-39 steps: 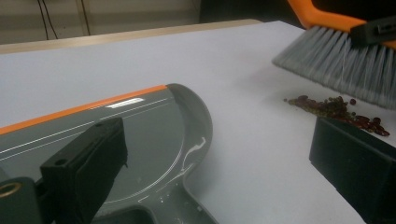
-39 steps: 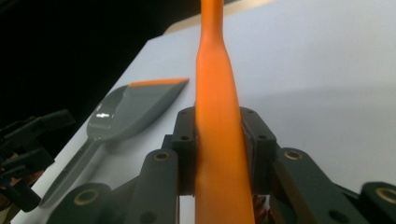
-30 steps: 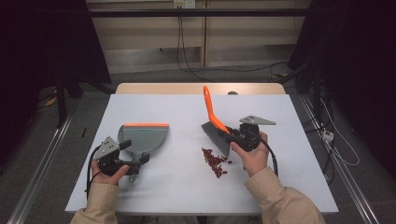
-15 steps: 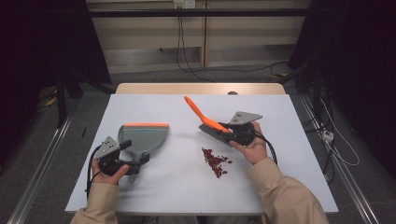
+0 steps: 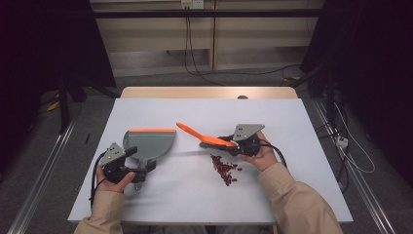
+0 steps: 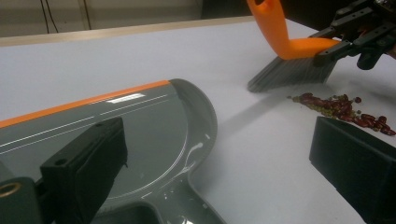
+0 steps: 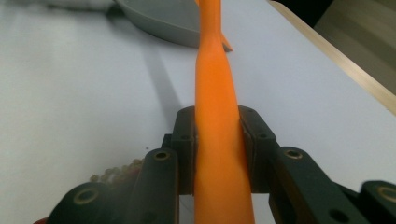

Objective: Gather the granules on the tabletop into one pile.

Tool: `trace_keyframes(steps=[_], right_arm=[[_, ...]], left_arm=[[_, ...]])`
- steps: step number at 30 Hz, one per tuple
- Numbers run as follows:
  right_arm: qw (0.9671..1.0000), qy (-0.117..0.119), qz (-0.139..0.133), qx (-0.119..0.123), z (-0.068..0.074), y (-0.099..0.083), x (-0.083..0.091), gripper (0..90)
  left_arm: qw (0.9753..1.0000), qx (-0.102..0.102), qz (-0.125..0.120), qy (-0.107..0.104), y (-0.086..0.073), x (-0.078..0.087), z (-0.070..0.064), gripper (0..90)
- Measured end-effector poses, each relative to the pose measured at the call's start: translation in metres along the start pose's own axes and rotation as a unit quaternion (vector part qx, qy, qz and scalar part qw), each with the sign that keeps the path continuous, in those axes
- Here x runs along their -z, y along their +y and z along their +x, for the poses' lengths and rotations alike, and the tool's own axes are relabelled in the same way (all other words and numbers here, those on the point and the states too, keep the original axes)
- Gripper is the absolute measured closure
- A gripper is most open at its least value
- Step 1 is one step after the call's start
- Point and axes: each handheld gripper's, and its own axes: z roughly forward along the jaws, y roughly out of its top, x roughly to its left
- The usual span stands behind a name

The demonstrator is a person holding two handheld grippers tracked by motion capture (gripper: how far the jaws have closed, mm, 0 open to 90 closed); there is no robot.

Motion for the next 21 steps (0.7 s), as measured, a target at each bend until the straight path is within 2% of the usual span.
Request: trace_keyframes(steps=[9, 21], right_arm=[[0.9989, 0.043, 0.004, 0.018, 0.008, 0.000, 0.008, 71.5], [0.9972, 0.067, 0.011, 0.029, 0.018, 0.001, 0.018, 71.5]], left_arm=[[1.0000, -0.001, 0.001, 0.002, 0.000, 0.000, 0.000, 4.0], [1.0000, -0.002, 0.001, 0.002, 0.000, 0.000, -0.001, 4.0]])
